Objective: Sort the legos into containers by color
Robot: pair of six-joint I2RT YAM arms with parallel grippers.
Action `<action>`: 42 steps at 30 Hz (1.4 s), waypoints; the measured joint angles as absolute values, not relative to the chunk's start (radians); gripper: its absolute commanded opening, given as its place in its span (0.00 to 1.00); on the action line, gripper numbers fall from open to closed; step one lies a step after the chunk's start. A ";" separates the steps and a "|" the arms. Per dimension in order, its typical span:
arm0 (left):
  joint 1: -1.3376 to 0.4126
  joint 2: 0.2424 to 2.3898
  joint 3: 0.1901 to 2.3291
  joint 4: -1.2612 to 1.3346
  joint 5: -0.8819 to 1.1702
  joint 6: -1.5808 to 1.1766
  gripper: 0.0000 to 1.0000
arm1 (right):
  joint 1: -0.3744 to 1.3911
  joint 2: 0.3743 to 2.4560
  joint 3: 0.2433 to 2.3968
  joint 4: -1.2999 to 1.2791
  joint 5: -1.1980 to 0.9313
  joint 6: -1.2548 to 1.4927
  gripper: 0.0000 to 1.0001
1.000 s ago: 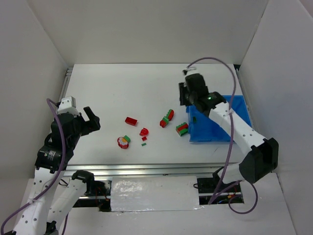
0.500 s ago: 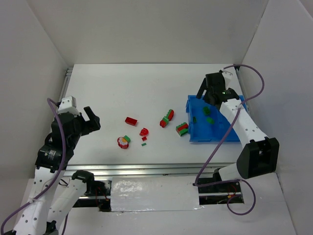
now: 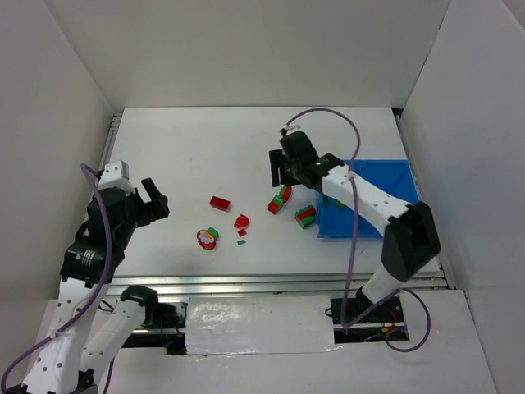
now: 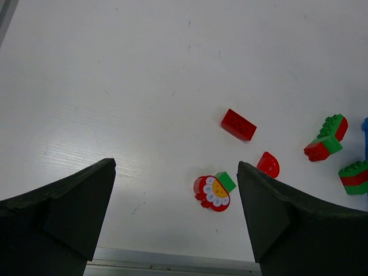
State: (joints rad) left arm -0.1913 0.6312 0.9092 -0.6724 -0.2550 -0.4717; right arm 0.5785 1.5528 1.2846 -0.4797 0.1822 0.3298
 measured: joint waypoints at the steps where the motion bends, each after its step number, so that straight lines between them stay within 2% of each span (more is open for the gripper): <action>1: -0.191 0.631 0.909 -0.672 -0.255 -0.472 0.99 | 0.587 1.606 1.303 -0.479 0.166 0.315 0.69; 4: -0.191 0.631 0.909 -0.672 -0.252 -0.471 1.00 | 0.610 1.740 1.324 -0.482 0.136 0.276 0.68; 7: -0.191 0.632 0.909 -0.672 -0.247 -0.471 0.99 | 0.636 1.828 1.325 -0.493 0.129 0.250 0.59; 13: -0.191 0.632 0.909 -0.672 -0.239 -0.471 1.00 | 0.653 1.886 1.351 -0.494 0.110 0.228 0.49; 26: -0.191 0.632 0.909 -0.672 -0.237 -0.470 0.99 | 0.659 1.908 1.358 -0.496 0.146 0.253 0.46; 31: -0.191 0.632 0.909 -0.672 -0.236 -0.470 1.00 | 0.659 1.908 1.355 -0.492 0.150 0.271 0.32; 32: -0.191 0.632 0.909 -0.672 -0.236 -0.470 1.00 | 0.659 1.908 1.355 -0.490 0.150 0.274 0.01; 42: -0.191 0.632 0.909 -0.672 -0.236 -0.470 0.99 | 0.665 1.863 1.319 -0.473 0.139 0.320 0.00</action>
